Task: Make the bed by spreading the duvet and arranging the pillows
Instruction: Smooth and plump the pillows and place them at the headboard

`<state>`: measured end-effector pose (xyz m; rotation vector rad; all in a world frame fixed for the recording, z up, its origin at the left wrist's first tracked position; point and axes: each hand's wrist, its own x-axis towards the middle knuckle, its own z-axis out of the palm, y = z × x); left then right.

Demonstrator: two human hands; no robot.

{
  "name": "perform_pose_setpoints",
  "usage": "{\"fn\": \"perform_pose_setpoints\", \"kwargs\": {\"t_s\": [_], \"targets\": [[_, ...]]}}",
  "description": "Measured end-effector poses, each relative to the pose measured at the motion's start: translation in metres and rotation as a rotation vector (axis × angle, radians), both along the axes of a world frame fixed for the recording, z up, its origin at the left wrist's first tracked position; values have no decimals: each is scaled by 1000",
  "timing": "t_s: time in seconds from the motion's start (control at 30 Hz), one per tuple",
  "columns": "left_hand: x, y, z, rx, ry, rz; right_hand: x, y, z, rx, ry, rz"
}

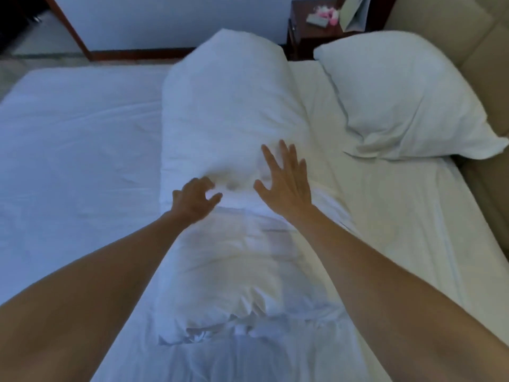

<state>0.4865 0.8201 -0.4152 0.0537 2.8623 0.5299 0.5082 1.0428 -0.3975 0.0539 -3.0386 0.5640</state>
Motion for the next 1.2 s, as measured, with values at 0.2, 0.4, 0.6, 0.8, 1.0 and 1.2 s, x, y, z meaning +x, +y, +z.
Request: {"fn": "perform_pose_setpoints", "kwargs": {"t_s": [0.2, 0.4, 0.6, 0.8, 1.0, 1.2], "targets": [[-85, -33, 4, 103, 72, 131, -97, -23, 19, 71, -272, -57], [-146, 2, -38, -231, -40, -124, -140, 26, -28, 106, -413, -218], [-183, 70, -97, -363, 24, -253, -175, 84, -94, 94, -561, -306], [-220, 84, -136, -321, -81, -351, -213, 110, -141, 85, -690, -291], [-225, 86, -145, -342, -113, -316, -210, 100, -153, 109, -491, -315], [-201, 63, -108, -243, -32, -261, -181, 68, -108, 256, 142, -3]]}}
